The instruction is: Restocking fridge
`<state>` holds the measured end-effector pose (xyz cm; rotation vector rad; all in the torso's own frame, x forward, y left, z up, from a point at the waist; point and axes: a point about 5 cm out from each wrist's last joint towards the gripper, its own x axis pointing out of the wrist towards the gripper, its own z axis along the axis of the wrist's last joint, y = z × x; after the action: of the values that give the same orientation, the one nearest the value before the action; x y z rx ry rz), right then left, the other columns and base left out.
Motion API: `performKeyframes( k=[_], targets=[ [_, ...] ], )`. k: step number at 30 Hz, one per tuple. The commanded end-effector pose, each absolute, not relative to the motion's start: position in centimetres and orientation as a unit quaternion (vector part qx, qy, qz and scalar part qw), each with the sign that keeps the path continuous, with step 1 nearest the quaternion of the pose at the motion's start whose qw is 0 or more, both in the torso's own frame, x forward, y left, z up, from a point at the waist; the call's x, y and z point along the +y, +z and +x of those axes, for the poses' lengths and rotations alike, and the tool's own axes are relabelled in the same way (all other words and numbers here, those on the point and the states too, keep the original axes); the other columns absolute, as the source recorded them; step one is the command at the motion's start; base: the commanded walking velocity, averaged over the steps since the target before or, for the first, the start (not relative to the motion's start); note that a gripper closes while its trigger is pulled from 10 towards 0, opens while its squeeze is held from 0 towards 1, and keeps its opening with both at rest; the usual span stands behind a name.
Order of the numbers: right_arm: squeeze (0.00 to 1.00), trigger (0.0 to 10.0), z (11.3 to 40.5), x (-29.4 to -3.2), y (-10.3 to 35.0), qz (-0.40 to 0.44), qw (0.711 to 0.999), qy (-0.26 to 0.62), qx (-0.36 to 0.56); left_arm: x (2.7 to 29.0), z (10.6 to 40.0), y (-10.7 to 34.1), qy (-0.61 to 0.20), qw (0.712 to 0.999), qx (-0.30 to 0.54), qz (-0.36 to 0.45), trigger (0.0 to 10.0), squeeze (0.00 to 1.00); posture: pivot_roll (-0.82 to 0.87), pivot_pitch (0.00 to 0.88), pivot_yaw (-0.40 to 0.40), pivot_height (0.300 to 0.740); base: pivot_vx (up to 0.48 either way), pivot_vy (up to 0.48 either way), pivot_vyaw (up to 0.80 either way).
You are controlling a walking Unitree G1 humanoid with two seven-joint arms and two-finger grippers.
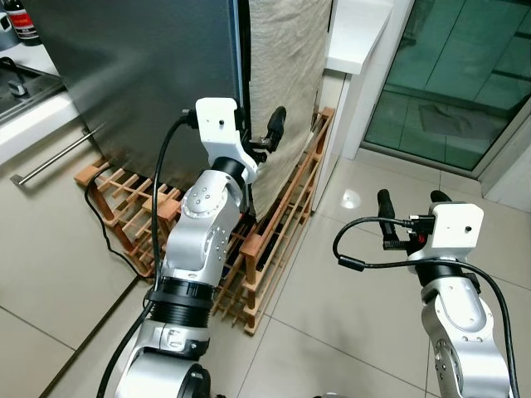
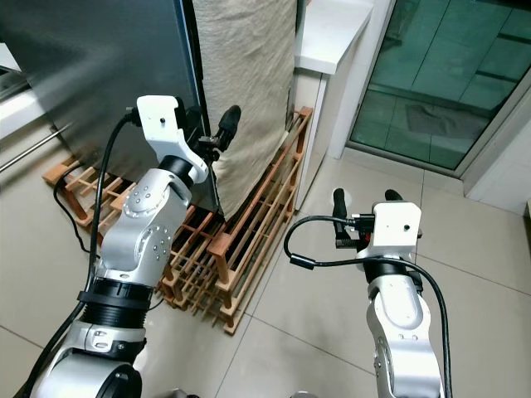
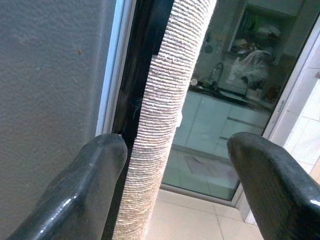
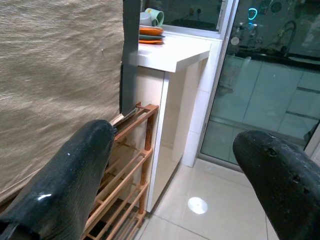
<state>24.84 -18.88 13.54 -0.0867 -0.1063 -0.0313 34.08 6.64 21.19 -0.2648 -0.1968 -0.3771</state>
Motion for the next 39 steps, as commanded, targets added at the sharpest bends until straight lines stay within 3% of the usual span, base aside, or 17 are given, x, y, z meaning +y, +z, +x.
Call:
performKeyframes(
  k=[1,7,13,17,20,21,24,29,34,38,39],
  targets=[
    [0.00,10.0,25.1,-18.9,13.7,-0.048,0.997,-0.013,-0.056,5.2,33.9,22.6,-0.225,0.959,-0.112,-0.129,10.0,0.00,-0.19,0.008,0.030,0.740,0.000,0.000,0.00],
    [0.00,10.0,25.2,-18.9,13.6,-0.049,0.997,-0.014,-0.058,4.2,34.4,22.5,-0.237,0.950,-0.075,-0.190,10.0,0.00,-0.19,0.000,0.033,0.740,0.000,0.000,0.00],
    [0.00,10.0,25.4,-18.8,13.6,-0.049,0.997,-0.015,-0.061,2.2,34.3,22.7,-0.291,0.941,-0.083,-0.148,10.0,0.00,-0.19,0.000,0.042,0.740,0.000,0.000,0.00],
    [0.00,10.0,25.5,-18.7,13.6,-0.047,0.997,-0.014,-0.062,0.1,32.5,23.9,-0.397,0.897,-0.104,-0.166,10.0,0.00,-0.19,0.000,0.046,0.740,0.000,0.000,0.00],
    [0.00,10.0,25.5,-18.7,13.6,-0.047,0.997,-0.014,-0.062,-0.1,32.1,24.1,-0.414,0.887,-0.109,-0.171,10.0,0.00,-0.19,0.000,0.046,0.740,0.000,0.000,0.00],
    [0.00,10.0,25.6,-18.6,13.7,-0.047,0.997,-0.013,-0.064,-0.6,31.1,24.8,-0.451,0.865,-0.120,-0.187,10.0,0.00,-0.19,0.000,0.049,0.740,0.000,0.000,0.00],
    [0.00,10.0,25.7,-18.5,13.7,-0.046,0.997,-0.013,-0.066,-0.9,30.4,25.2,-0.475,0.849,-0.129,-0.190,10.0,0.00,-0.19,0.000,0.051,0.740,0.000,0.000,0.00],
    [0.00,10.0,25.8,-18.4,13.9,-0.045,0.996,-0.016,-0.072,0.8,30.8,24.2,-0.438,0.877,-0.125,-0.153,10.0,0.00,-0.19,0.000,0.052,0.740,0.000,0.000,0.00],
    [0.00,10.0,24.6,-18.6,16.2,-0.031,0.990,-0.048,-0.130,7.2,31.0,22.5,-0.294,0.939,-0.132,-0.120,10.0,0.00,-0.17,0.002,0.055,0.740,0.000,0.000,0.00],
    [0.00,10.0,22.8,-18.9,17.4,-0.031,0.983,-0.071,-0.168,11.8,29.4,20.4,-0.180,0.972,-0.111,-0.100,10.0,0.00,-0.14,0.010,0.045,0.740,0.000,0.000,0.00],
    [0.00,10.0,22.8,-18.9,17.4,-0.031,0.983,-0.071,-0.168,11.8,29.4,20.4,-0.180,0.972,-0.111,-0.100,10.0,0.00,-0.14,0.010,0.045,0.740,0.000,0.000,0.00]
  ],
)
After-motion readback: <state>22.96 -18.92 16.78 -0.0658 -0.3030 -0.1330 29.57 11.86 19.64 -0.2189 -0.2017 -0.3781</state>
